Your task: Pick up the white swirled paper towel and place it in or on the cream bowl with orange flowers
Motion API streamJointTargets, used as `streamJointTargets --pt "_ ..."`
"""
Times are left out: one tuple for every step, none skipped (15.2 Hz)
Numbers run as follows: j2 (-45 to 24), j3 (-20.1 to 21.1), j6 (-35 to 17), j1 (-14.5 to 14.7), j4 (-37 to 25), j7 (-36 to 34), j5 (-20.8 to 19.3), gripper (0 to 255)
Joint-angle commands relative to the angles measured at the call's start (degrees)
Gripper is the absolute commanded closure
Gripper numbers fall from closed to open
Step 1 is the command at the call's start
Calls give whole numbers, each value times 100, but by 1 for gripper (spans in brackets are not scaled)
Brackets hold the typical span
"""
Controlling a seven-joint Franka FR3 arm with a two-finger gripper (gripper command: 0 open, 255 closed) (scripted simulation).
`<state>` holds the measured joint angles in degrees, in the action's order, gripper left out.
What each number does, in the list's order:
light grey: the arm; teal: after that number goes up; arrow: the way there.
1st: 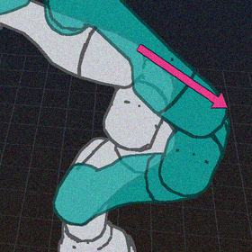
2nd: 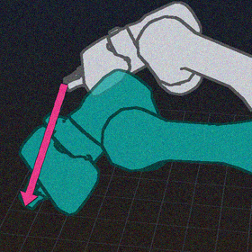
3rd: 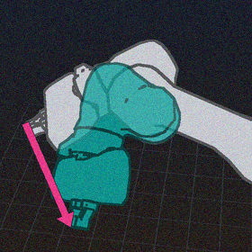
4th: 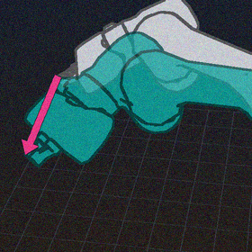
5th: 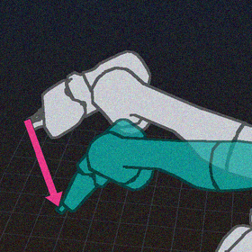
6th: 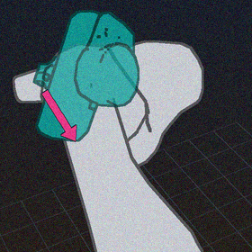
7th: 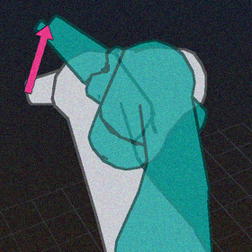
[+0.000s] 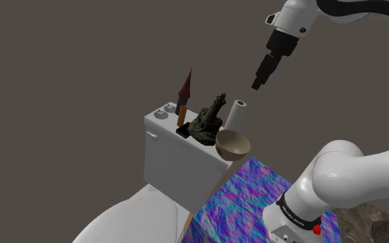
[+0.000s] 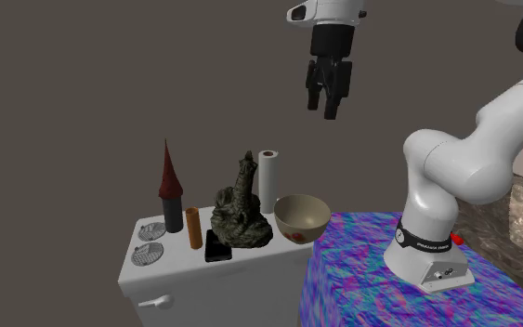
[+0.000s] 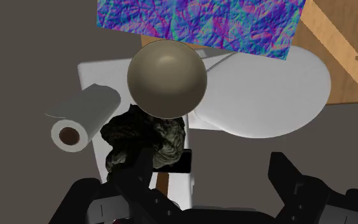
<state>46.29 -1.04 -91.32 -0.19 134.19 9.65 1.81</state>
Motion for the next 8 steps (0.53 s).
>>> streamJointTargets --pt "0 0 0 0 0 0 0 0" --pt "-67 -92 -118 -35 74 96 -61 0" --pt "-141 -184 -237 -70 142 191 -121 0" --pt "-222 -277 -358 -106 204 286 -180 0" --pt "-311 -369 -480 -141 259 380 -238 0" --pt "-406 -462 -604 -177 308 474 -293 0" --pt "-509 -555 -728 -212 351 568 -348 0" --pt "-619 -648 -854 -247 386 661 -399 0"
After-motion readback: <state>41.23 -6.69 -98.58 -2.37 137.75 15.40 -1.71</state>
